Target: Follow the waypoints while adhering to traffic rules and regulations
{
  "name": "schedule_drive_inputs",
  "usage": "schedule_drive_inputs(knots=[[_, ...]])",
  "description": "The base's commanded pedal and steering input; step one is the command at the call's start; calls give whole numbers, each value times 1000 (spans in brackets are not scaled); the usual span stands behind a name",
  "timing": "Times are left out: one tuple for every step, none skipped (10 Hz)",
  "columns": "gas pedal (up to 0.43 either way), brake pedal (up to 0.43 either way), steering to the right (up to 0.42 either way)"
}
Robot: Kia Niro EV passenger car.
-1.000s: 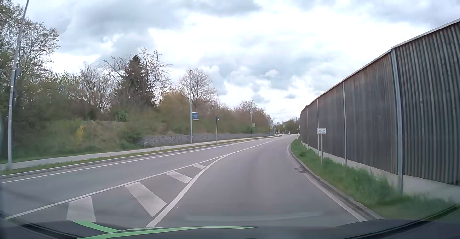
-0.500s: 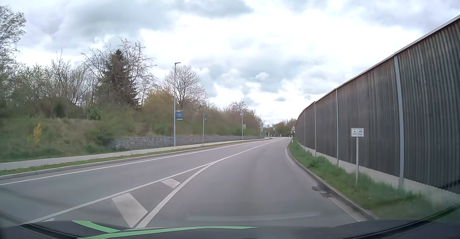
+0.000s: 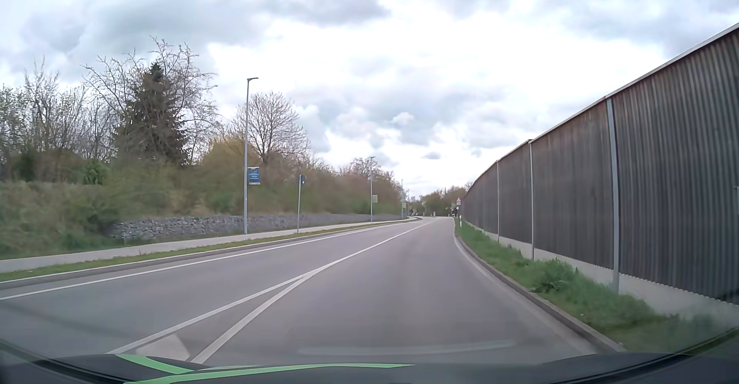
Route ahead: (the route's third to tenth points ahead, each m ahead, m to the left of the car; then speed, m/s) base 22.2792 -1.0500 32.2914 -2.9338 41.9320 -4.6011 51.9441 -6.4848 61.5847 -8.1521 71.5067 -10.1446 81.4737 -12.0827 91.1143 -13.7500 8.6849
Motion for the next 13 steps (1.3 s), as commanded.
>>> schedule_drive_inputs(knots=[[189,0,40],[189,0,40],[189,0,40],[189,0,40],[189,0,40],[189,0,40],[189,0,40],[189,0,40],[189,0,40],[189,0,40],[189,0,40],[189,0,40],[189,0,40]])
